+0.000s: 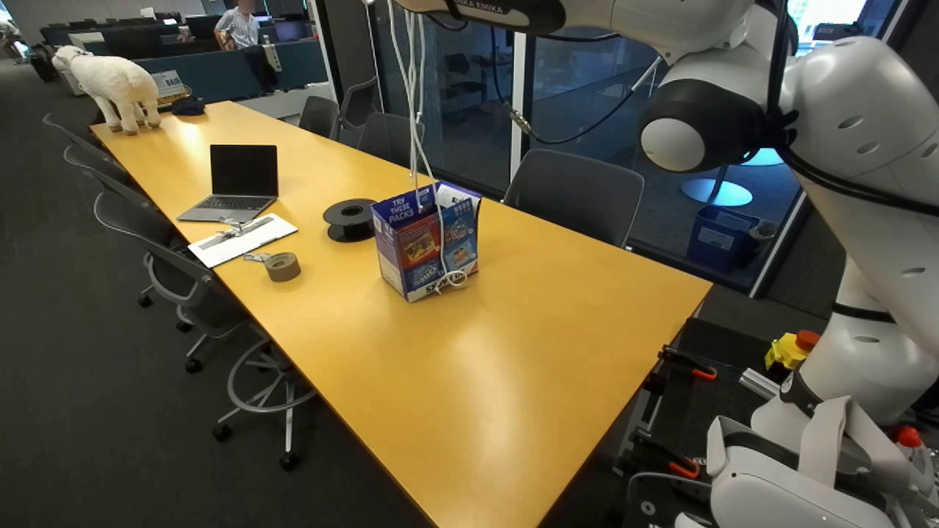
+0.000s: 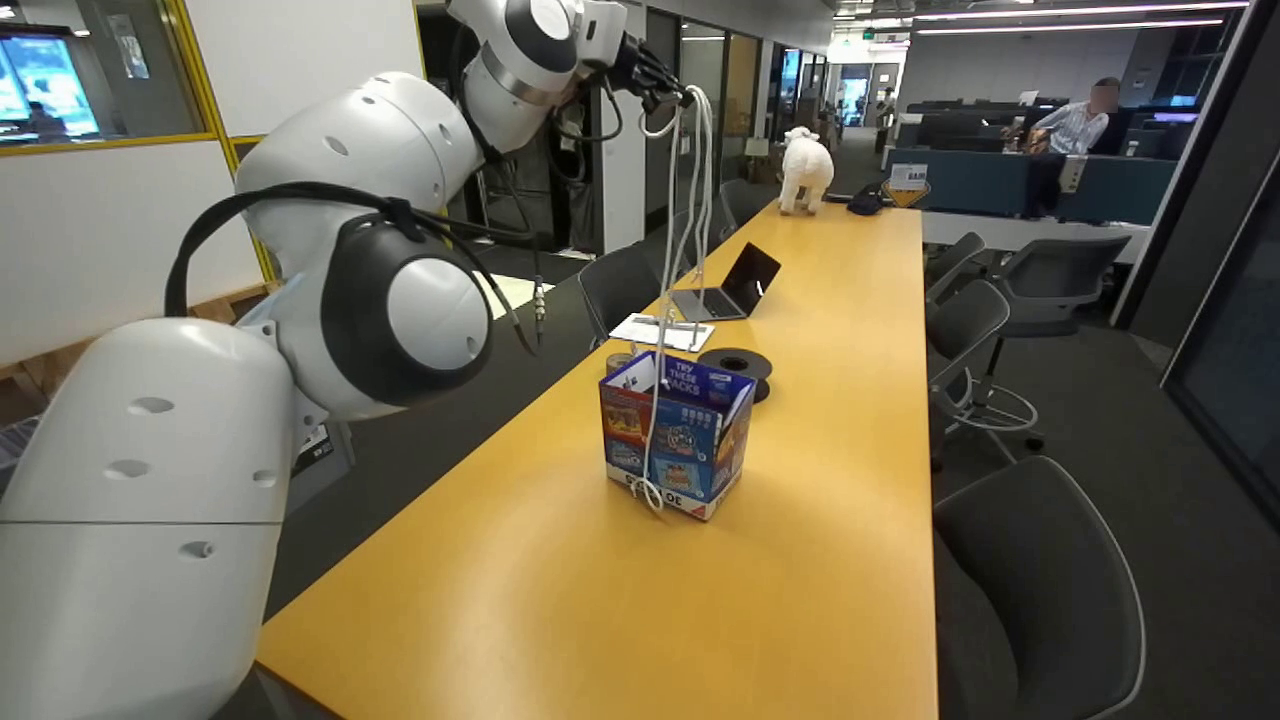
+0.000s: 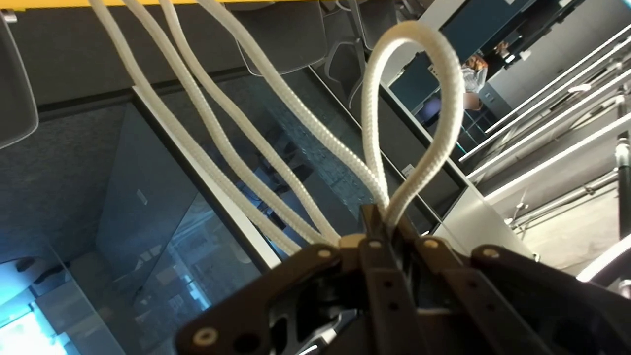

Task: Pick up the ropes from the table and put them in the box

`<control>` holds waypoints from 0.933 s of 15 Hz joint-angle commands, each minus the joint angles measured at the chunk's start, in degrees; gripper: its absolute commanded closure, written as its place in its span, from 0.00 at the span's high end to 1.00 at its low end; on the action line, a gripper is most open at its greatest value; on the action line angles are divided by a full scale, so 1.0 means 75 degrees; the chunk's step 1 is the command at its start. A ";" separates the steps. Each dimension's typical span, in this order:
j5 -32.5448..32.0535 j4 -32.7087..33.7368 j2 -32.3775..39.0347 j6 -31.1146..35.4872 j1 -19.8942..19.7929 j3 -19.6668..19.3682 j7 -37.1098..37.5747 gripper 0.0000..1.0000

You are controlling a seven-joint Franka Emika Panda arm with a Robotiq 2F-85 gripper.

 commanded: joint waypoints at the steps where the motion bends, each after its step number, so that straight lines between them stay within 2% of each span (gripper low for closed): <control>1: -0.0018 0.0394 0.0356 -0.0101 -0.0107 -0.0095 0.0114 0.08; 10: 0.0321 0.0206 0.0759 -0.0176 -0.0443 0.0209 -0.0089 0.07; 14: 0.0741 0.0045 0.0913 -0.0046 -0.0684 0.0624 -0.0248 0.07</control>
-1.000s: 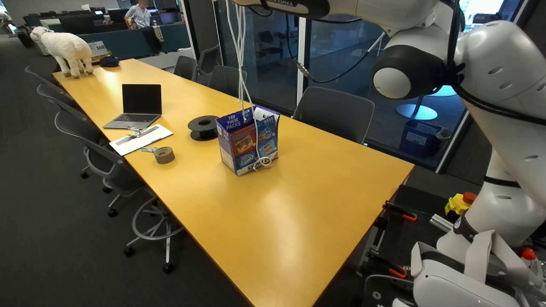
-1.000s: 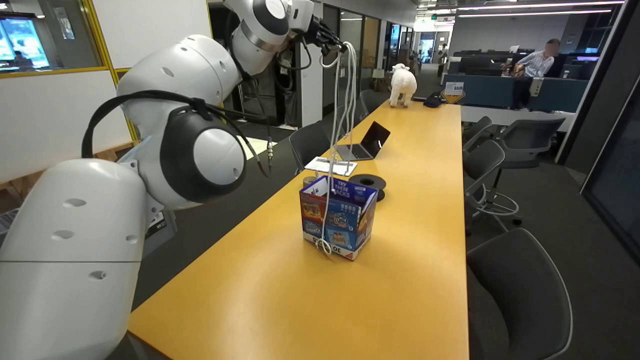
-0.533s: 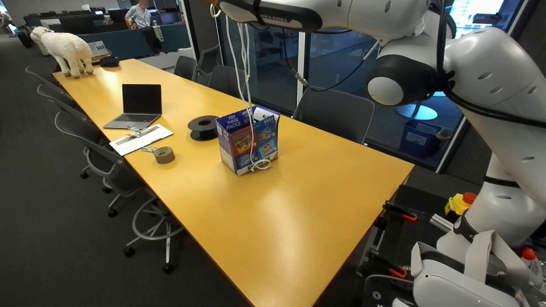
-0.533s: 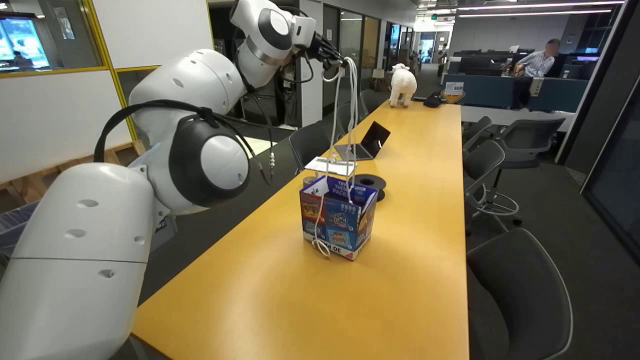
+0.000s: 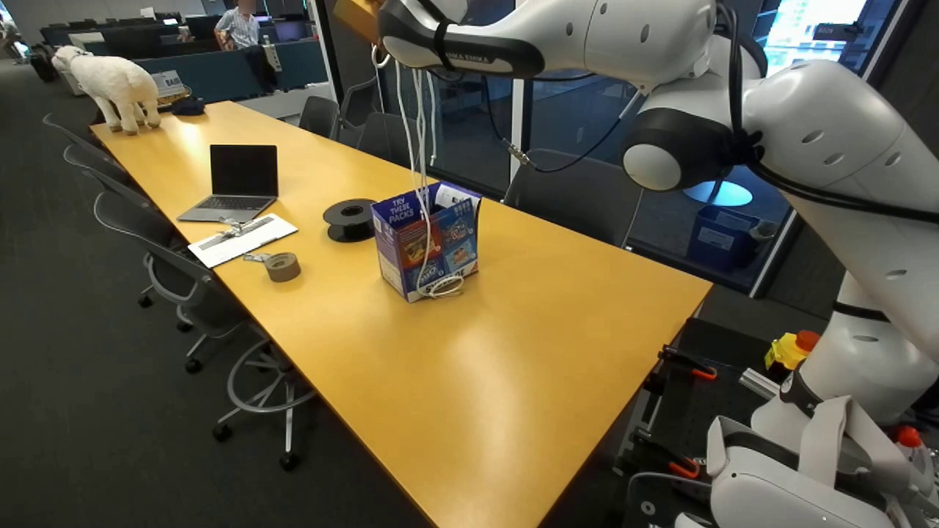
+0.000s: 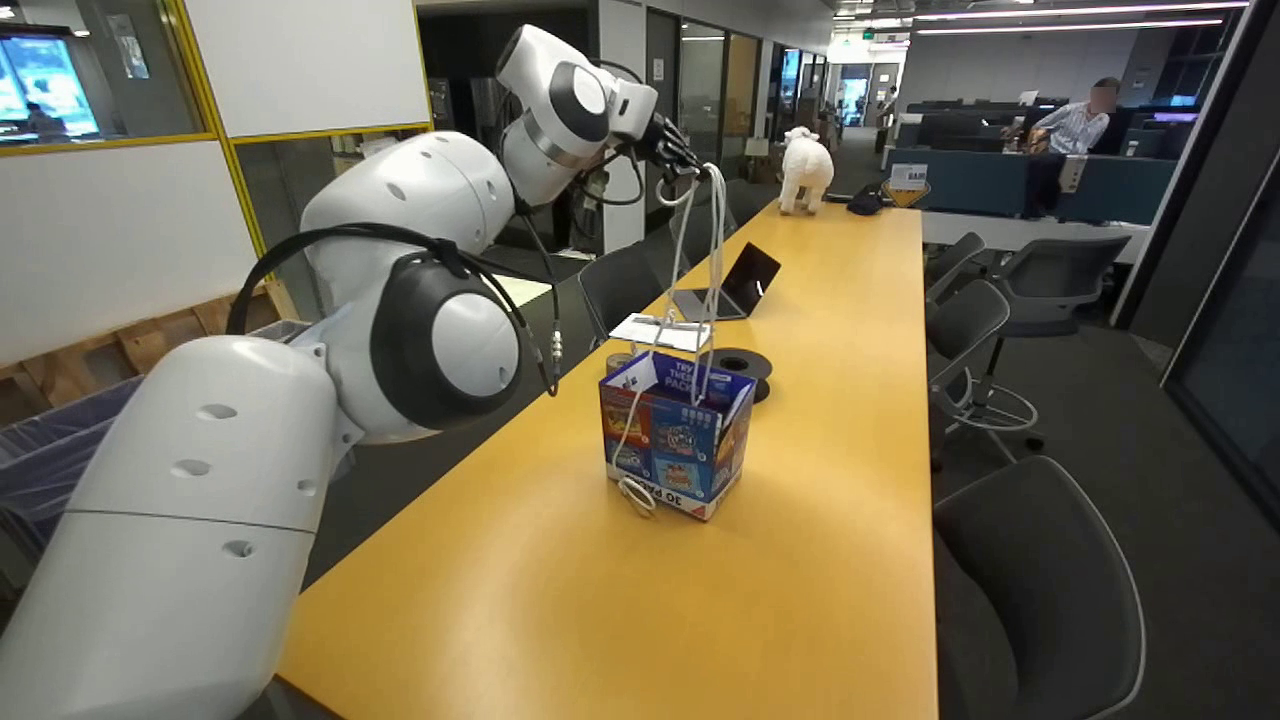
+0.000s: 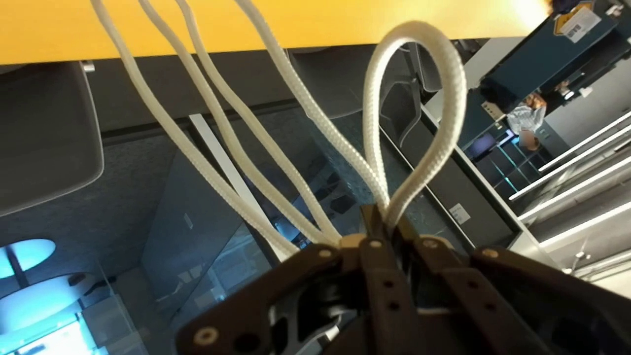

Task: Pick up the ropes from the table and put them in the box

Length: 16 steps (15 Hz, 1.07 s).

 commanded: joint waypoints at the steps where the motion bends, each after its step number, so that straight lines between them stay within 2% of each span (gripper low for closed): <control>1: 0.0478 0.0143 0.0183 0.0115 -0.0276 0.0426 -0.0291 0.08; 16: 0.1621 -0.0541 0.0777 -0.0010 -0.0985 0.1995 -0.1475 0.07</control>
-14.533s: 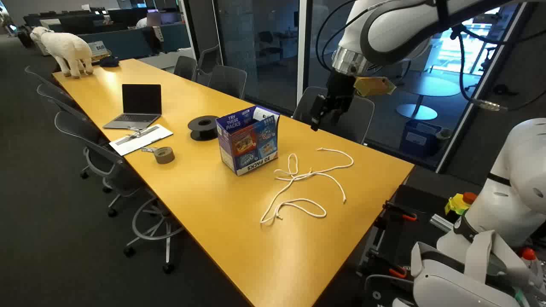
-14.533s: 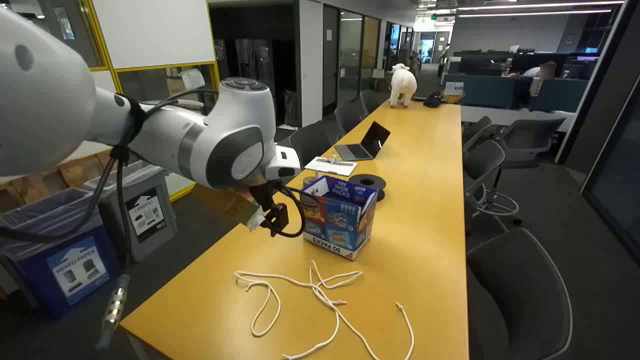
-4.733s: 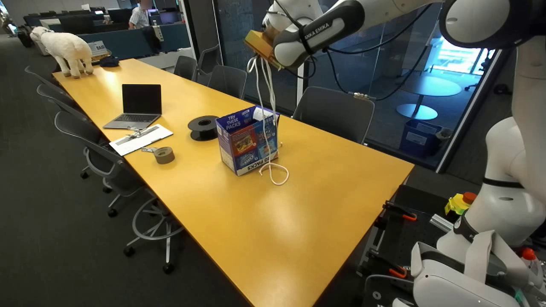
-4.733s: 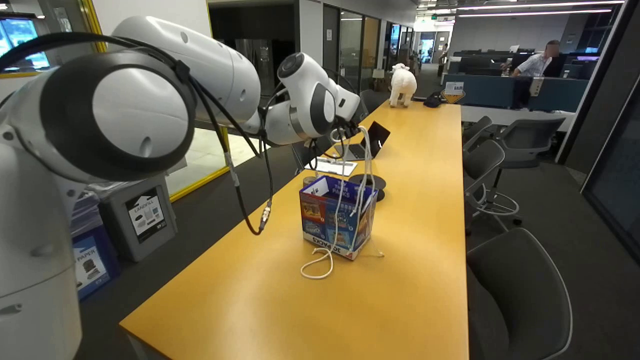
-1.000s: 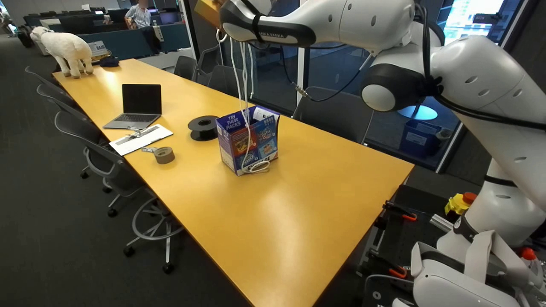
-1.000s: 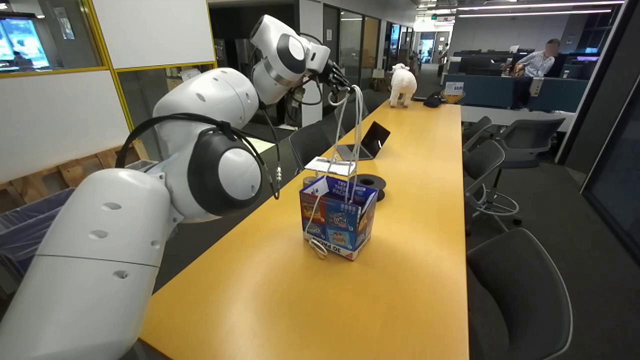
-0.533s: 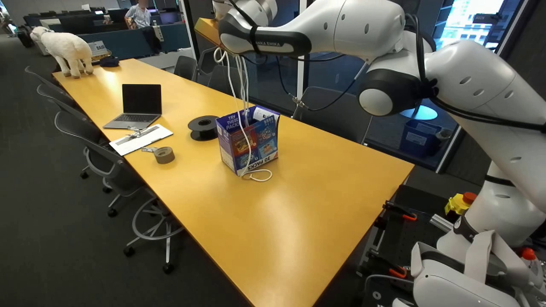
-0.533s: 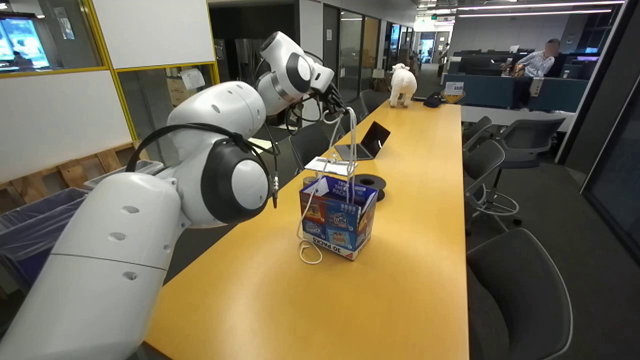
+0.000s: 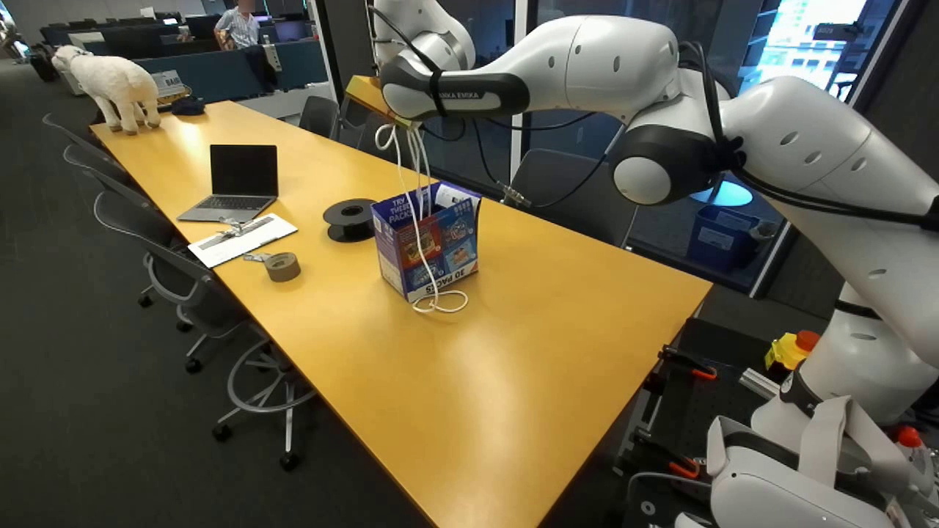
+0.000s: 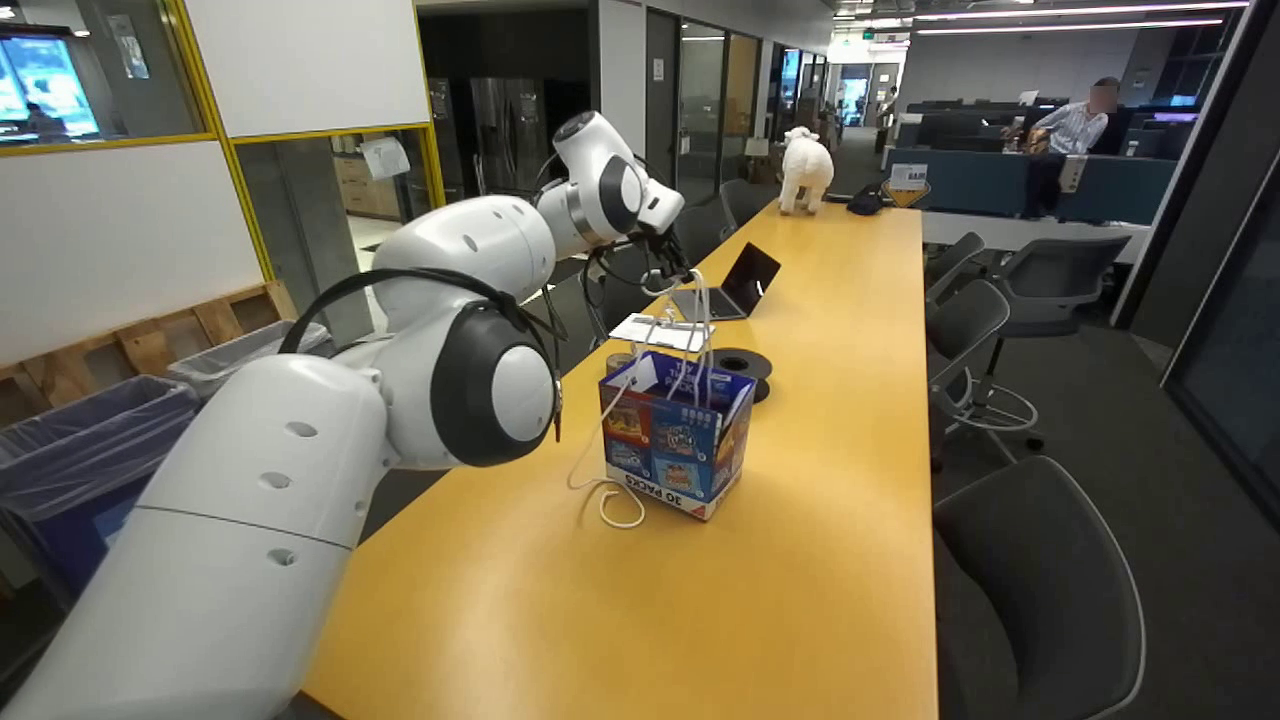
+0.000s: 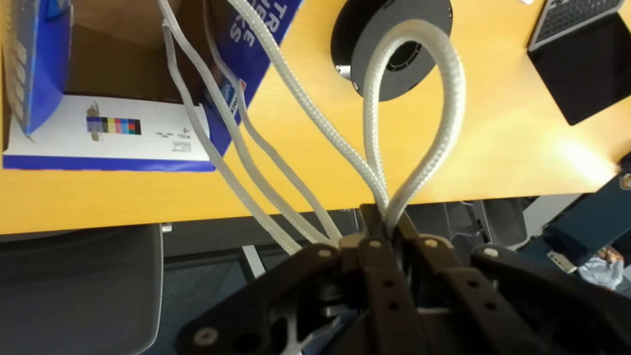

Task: Pick up the ropes from the table and put them in the box

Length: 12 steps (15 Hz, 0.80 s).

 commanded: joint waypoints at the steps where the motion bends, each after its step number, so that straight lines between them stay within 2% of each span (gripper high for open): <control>1: 0.0317 -0.0094 0.0120 -0.0002 -0.0250 0.0389 -0.0469 0.07; 12: 0.0660 -0.0960 0.0397 -0.0431 -0.0625 0.1160 -0.1075 0.07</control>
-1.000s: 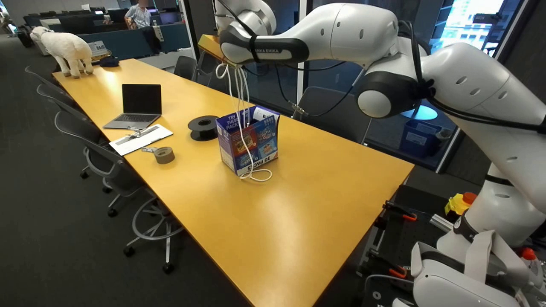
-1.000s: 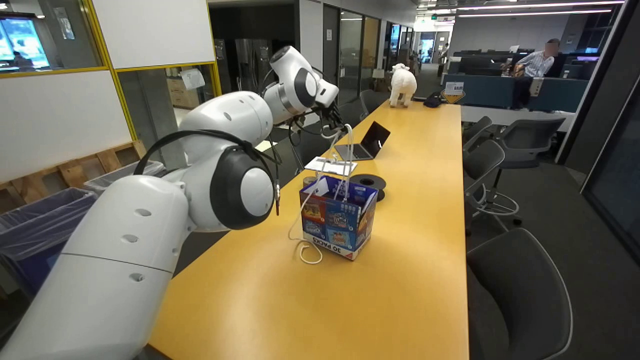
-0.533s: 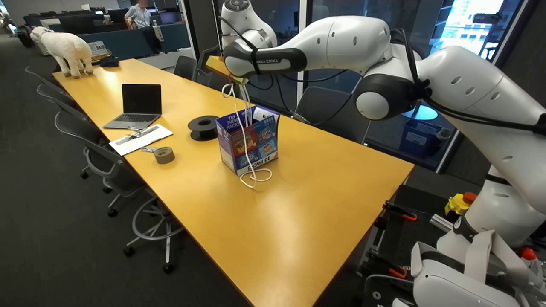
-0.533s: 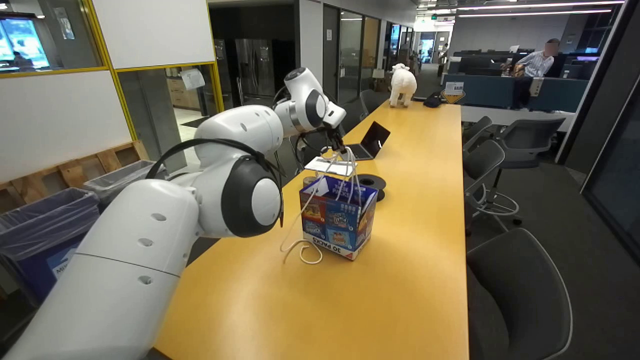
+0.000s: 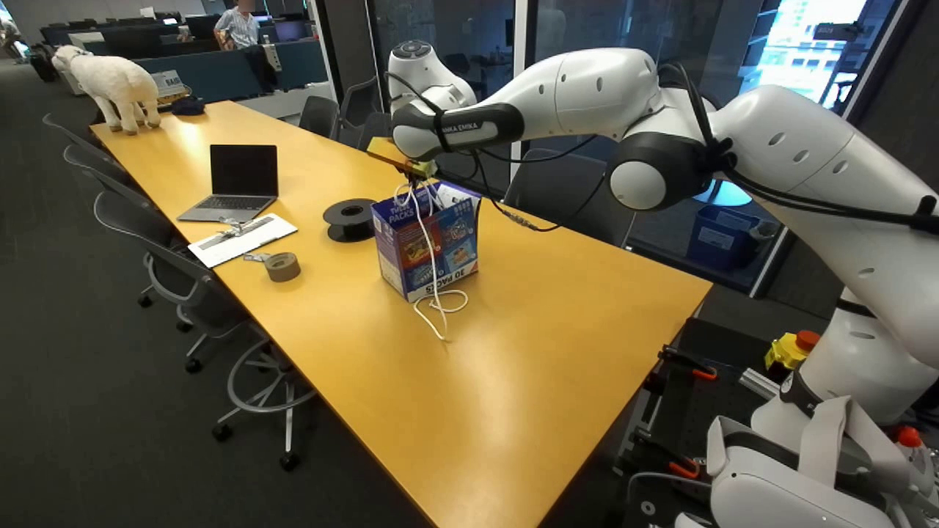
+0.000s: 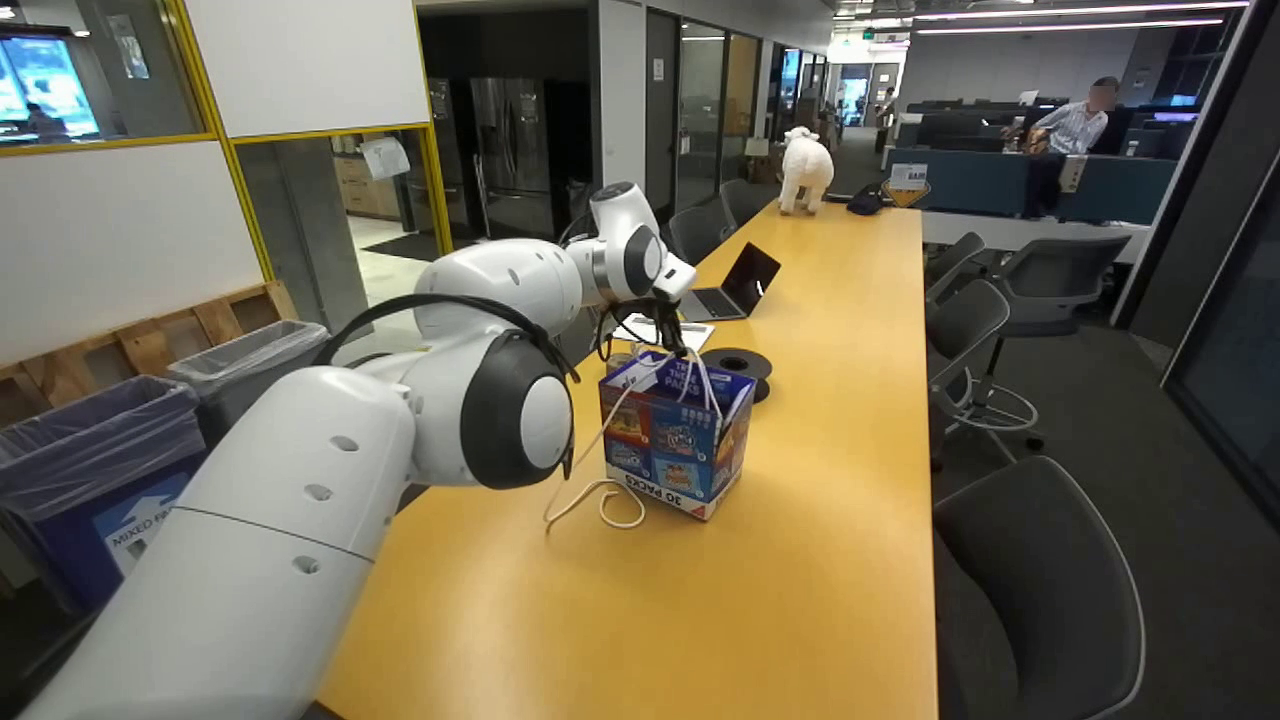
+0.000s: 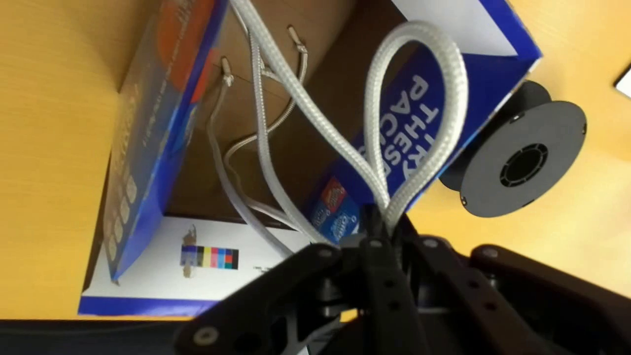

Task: Pick up the ropes from the table and put them in the box

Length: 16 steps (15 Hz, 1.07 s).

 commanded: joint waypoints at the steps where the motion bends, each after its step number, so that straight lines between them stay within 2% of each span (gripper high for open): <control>1: 0.0192 -0.0163 -0.0001 -0.0172 -0.0150 0.0241 -0.0289 0.07; 7: 0.0181 -0.0416 -0.0004 -0.0161 -0.0270 0.0402 -0.0403 0.08; 8: 0.0120 -0.0457 -0.0030 -0.0131 -0.0266 0.0414 -0.0559 0.33; 9: 0.0067 -0.0485 -0.0059 -0.0155 -0.0241 0.0386 -0.0620 0.33; 10: -0.0003 -0.0520 -0.0103 -0.0152 -0.0198 0.0346 -0.0734 0.38; 16: 0.0006 -0.0747 -0.0535 -0.0318 -0.0029 0.0359 -0.1056 0.82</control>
